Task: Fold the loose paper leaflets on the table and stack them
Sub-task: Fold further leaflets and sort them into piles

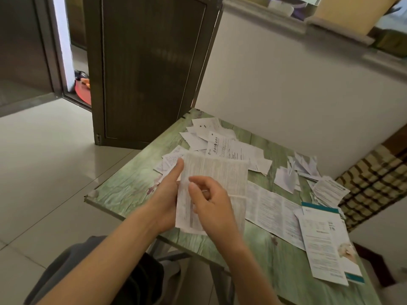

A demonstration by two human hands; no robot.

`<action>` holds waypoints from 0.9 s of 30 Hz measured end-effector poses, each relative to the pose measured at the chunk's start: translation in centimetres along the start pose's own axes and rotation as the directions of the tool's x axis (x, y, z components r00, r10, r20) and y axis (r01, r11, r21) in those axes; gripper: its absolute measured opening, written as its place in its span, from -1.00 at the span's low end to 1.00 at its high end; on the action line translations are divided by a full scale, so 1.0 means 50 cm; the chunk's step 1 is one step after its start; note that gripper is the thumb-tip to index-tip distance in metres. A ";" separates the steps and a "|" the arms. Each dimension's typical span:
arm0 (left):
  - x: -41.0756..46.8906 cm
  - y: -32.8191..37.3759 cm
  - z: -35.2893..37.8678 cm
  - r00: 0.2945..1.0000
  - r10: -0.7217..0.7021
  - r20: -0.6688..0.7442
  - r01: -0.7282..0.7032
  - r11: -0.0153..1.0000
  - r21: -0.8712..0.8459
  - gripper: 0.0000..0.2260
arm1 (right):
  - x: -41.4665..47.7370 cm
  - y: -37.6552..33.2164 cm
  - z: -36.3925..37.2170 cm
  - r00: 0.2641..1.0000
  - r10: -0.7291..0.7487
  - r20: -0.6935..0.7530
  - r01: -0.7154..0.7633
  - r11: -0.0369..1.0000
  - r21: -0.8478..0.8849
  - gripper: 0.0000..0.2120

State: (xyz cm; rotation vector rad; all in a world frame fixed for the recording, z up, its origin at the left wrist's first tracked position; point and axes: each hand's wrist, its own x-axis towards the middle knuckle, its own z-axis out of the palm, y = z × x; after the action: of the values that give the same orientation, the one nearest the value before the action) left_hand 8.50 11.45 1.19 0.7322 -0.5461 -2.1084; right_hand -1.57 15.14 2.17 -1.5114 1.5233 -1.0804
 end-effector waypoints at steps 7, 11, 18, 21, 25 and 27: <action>0.000 0.006 0.005 0.993 0.053 -0.102 -0.043 0.994 0.101 -0.87 | 0.008 0.019 -0.047 0.948 -0.145 -0.284 0.151 0.989 -0.002 -0.84; 0.011 0.013 -0.004 0.990 0.069 -0.121 -0.054 0.991 0.123 -0.87 | 0.028 0.039 -0.104 0.925 -0.055 -0.376 0.017 0.994 -0.104 -0.67; 0.018 0.010 -0.011 0.997 0.044 -0.069 -0.030 0.982 0.186 -0.76 | 0.037 0.066 -0.134 0.965 0.254 -0.060 -0.225 0.926 0.302 -0.79; 0.022 0.006 -0.012 0.997 0.021 -0.068 -0.009 0.986 0.165 -0.76 | 0.037 0.078 -0.140 0.963 0.266 -0.042 -0.237 0.911 0.337 -0.76; 0.027 0.003 -0.015 0.998 0.011 -0.064 0.001 0.981 0.195 -0.76 | 0.037 0.088 -0.147 0.956 0.293 0.027 -0.277 0.865 0.419 -0.76; 0.027 0.001 -0.018 0.997 0.024 -0.066 -0.010 0.977 0.212 -0.77 | 0.037 0.089 -0.151 0.953 0.297 0.054 -0.291 0.856 0.427 -0.75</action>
State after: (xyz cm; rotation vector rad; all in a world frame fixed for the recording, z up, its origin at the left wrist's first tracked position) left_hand 8.48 10.19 0.13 0.9129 -0.7441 -2.0208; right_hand -10.33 13.66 1.10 -0.9340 1.3542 -1.1497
